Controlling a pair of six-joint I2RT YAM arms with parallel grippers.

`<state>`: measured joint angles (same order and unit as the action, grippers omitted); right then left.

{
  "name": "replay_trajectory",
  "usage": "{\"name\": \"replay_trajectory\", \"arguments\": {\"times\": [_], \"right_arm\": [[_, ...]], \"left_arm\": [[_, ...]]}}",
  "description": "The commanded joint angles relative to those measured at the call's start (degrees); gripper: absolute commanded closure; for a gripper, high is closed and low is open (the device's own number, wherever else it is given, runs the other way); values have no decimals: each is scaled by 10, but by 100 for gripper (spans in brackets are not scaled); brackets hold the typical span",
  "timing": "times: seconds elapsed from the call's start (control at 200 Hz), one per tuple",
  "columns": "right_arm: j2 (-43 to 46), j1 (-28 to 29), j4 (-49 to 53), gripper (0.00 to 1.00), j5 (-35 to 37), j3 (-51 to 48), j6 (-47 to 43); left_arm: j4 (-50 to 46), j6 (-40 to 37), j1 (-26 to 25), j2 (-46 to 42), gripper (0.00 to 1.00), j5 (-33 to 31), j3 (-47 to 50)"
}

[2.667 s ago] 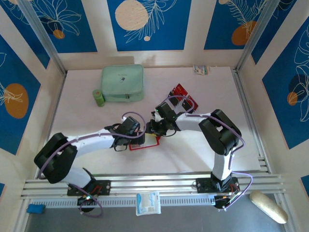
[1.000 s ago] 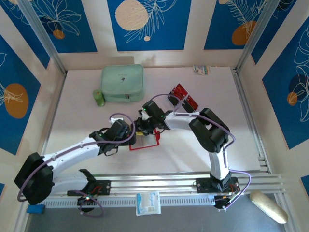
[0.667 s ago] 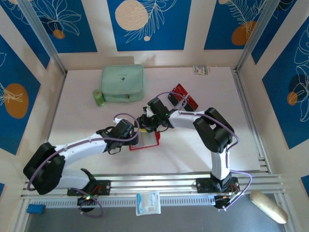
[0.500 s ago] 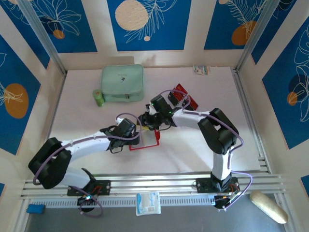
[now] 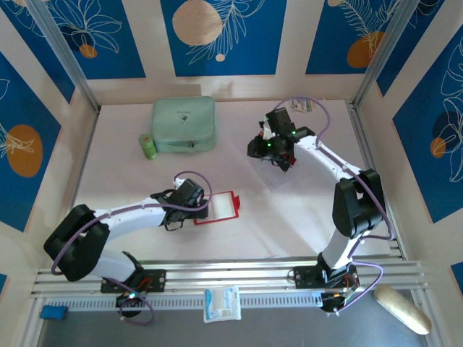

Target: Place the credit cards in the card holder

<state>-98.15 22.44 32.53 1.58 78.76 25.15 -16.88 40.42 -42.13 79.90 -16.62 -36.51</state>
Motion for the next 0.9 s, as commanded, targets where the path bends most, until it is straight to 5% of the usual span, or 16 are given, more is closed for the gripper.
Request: {"name": "replay_trajectory", "arguments": {"times": [0.0,0.405,0.895], "right_arm": [[3,-13,115,63,111,34,-99],[-52,-22,168,69,261,79,-171],[-76,-19,157,71,246,66,-183]], "left_arm": [[-3,-3,4,-11,0,-10,5],[-13,-6,4,-17,0,-12,0],[-13,-4,4,-22,0,-13,2]]}}
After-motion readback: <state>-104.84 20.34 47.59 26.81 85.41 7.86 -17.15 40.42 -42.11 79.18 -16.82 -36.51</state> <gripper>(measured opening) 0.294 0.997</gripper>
